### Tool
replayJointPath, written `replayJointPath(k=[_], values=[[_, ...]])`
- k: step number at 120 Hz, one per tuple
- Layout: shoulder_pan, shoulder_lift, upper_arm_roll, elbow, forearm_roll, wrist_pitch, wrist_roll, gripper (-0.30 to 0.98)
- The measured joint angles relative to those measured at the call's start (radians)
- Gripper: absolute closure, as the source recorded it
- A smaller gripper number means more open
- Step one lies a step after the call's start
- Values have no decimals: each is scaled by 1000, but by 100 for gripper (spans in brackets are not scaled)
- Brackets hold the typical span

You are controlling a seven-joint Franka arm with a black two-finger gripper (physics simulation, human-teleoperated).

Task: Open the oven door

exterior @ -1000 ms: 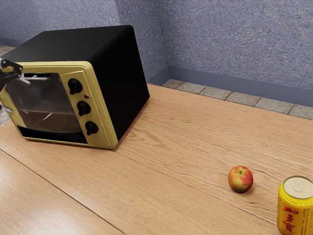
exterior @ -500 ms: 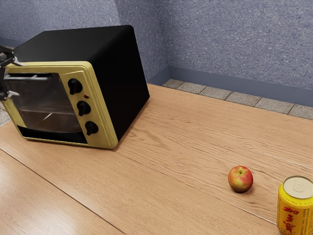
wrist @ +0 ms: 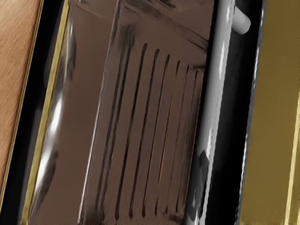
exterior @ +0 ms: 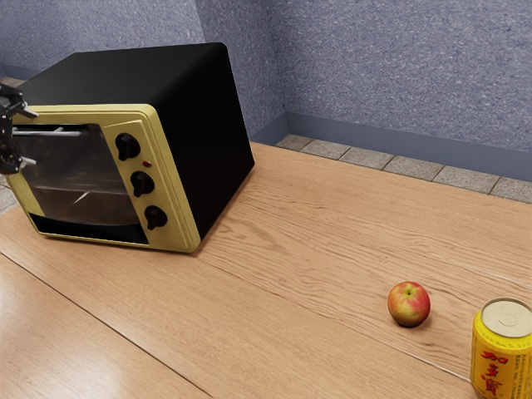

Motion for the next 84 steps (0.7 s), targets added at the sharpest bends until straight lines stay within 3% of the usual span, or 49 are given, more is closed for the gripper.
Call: replayJointPath(k=[84], values=[[5, 75, -7, -4, 15, 44, -70, 0]])
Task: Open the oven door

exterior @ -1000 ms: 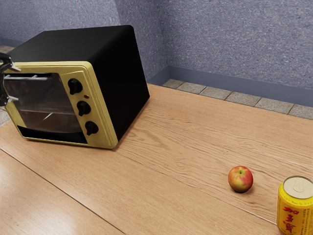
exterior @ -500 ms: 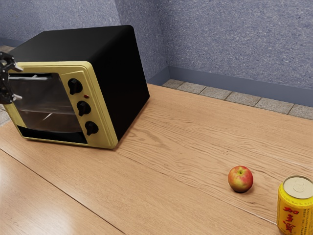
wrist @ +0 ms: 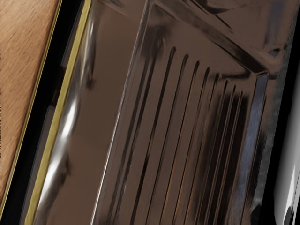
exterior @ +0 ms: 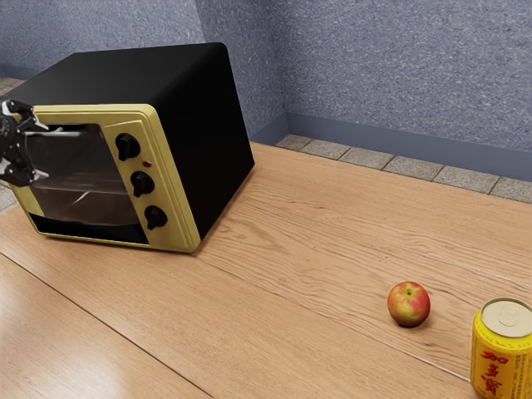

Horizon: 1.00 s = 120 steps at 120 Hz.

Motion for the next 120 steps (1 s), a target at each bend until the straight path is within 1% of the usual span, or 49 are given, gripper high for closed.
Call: replayJointPath(k=[16, 26, 42, 55, 64, 74, 78, 84, 90, 93, 96, 100, 102, 106, 109, 111, 114, 116, 120], values=[[-3, 0, 0, -16, -1, 10, -9, 0], [0, -19, -1, -52, -6, 15, -14, 0], [12, -137, -2, -195, -39, 23, -22, 0], [18, -300, 0, -371, -65, 34, -24, 0], [41, -436, 0, -514, -121, 53, -23, 1], [72, -639, -2, -690, -113, 68, -22, 1], [99, -723, -24, -747, -112, 70, -23, 1], [145, -870, -86, -826, -130, 66, -24, 1], [162, -942, -146, -839, -139, 46, -25, 1], [165, -937, -170, -780, -126, 12, -25, 1], [156, -889, -187, -656, -96, -59, -26, 1], [84, -789, -199, -477, -55, -162, -29, 1], [28, -715, -201, -375, -22, -216, -34, 1], [-146, -511, -178, -127, 59, -336, -50, 1], [-296, -389, -115, 6, 122, -418, -61, 0], [-382, -330, -60, 66, 156, -468, -57, 0], [-473, -266, 4, 124, 196, -534, -41, 0], [-517, -237, 28, 145, 219, -574, -29, 0], [-571, -198, 44, 173, 256, -645, -6, 0]])
